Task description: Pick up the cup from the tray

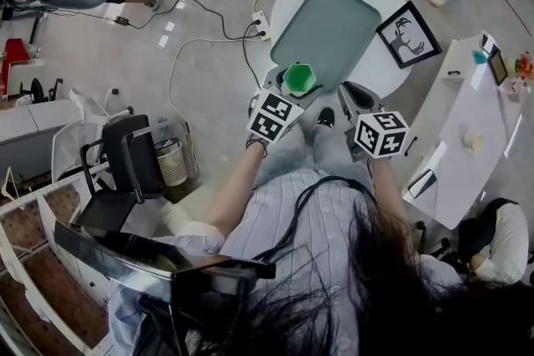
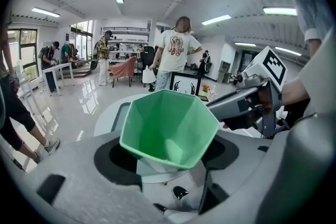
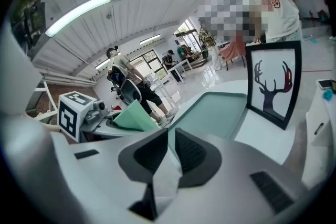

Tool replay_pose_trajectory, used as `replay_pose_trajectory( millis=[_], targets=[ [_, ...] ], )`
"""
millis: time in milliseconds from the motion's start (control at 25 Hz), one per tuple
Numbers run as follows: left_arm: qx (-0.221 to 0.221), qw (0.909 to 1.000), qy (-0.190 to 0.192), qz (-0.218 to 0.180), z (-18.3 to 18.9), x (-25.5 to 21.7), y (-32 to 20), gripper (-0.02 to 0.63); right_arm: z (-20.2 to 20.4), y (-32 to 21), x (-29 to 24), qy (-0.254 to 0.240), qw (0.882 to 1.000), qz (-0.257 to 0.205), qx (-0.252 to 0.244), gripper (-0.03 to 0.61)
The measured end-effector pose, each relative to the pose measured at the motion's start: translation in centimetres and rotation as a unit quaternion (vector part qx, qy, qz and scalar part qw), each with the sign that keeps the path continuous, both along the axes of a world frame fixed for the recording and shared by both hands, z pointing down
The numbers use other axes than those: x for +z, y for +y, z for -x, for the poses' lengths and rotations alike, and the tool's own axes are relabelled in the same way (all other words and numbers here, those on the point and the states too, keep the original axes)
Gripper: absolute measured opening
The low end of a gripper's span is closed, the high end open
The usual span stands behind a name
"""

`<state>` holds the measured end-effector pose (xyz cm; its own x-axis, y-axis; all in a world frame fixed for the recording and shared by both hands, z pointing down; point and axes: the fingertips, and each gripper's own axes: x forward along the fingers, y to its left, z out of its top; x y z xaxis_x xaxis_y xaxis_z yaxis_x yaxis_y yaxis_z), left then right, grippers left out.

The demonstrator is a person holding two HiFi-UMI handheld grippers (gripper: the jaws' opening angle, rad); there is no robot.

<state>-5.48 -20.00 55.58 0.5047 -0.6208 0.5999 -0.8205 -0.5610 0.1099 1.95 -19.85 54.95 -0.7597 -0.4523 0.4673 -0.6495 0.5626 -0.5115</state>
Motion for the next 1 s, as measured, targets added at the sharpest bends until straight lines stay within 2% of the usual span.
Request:
replay_pose_trajectory(
  millis=[240, 480, 680, 1000],
  targets=[
    [0.028, 0.9994, -0.013, 0.011, 0.2, 0.1, 3.4, 0.330, 1.4, 0.9, -0.5, -0.007, 1.000, -0.010, 0.000, 0.058],
    [0.061, 0.9980, 0.007, 0.012, 1.3, -1.5, 6.7, 0.330, 3.4, 2.6, -1.9, -0.009, 0.999, -0.028, 0.014, 0.058],
    [0.086, 0.9960, 0.014, 0.018, 3.1, -1.8, 10.6, 0.330, 4.7, 6.0, -2.8, -0.008, 0.998, -0.038, 0.043, 0.058],
    [0.100, 0.9941, 0.033, 0.026, 4.9, -2.2, 16.0, 0.330, 5.8, 13.0, -3.7, -0.005, 0.996, -0.043, 0.075, 0.058]
  ],
)
